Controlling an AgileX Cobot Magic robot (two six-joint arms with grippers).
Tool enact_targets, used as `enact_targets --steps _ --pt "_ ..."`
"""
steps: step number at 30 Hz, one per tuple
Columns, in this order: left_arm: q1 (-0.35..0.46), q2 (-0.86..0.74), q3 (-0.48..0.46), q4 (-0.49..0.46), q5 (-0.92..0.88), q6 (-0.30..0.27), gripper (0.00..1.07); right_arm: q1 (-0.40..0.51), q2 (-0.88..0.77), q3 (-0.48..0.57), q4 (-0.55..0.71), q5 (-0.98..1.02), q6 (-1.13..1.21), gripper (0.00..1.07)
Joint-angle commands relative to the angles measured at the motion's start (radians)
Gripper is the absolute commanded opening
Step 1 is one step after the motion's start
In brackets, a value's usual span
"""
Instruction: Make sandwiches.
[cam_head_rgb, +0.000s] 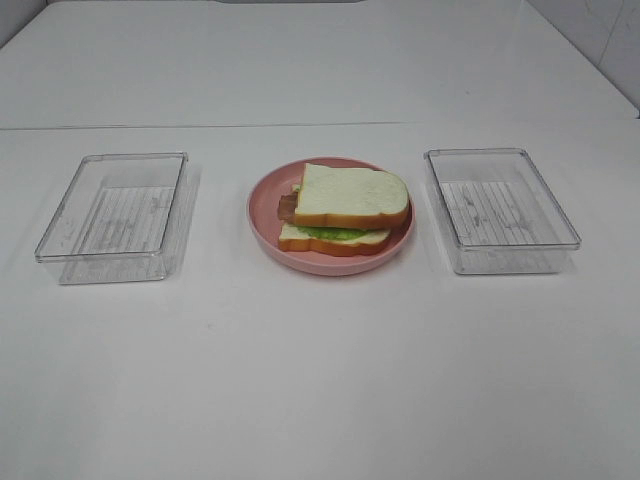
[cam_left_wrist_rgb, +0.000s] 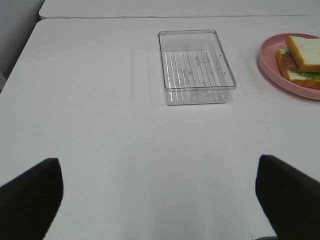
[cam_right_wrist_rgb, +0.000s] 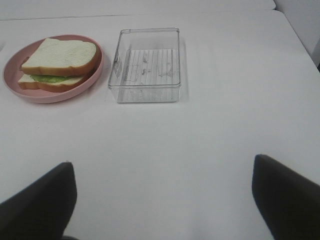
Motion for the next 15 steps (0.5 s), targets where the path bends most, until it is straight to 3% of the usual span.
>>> enact_targets --steps 1,15 --pt "0.003 -0.014 0.003 -0.009 -0.016 -0.008 0.98 -0.002 -0.023 0.002 -0.011 -0.003 0.009 0.87" --pt "0.003 -0.014 0.003 -0.009 -0.016 -0.008 0.98 -0.002 -0.023 0.002 -0.013 -0.003 0.009 0.87"
